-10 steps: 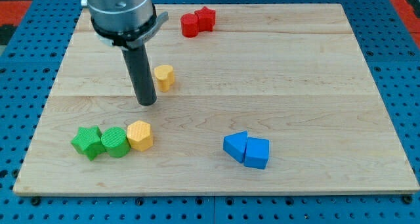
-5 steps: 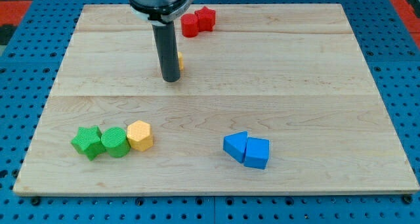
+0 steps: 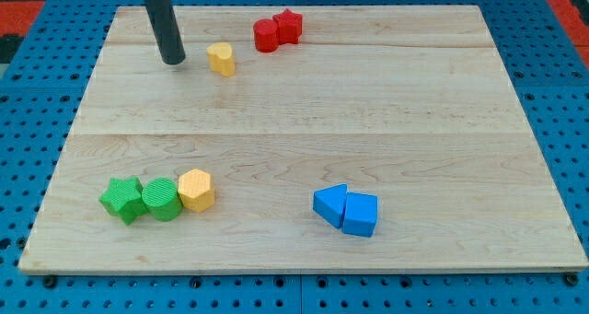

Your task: Move yellow heart at top left corner of the board

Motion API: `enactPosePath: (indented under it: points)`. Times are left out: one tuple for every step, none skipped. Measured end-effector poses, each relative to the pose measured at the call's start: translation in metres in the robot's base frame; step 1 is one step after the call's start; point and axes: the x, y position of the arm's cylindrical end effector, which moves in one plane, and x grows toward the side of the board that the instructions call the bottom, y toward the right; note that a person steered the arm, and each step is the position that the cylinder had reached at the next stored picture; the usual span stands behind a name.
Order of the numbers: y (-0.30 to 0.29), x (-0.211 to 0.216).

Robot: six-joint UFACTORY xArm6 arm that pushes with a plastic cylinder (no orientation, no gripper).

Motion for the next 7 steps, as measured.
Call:
enactPosePath:
  points:
    - [0.005, 0.027]
    - [0.051, 0.042]
    - [0.087, 0.049]
    - [0.107, 0.04]
    - [0.101, -0.019]
    - [0.071, -0.028]
    - [0.099, 0.003]
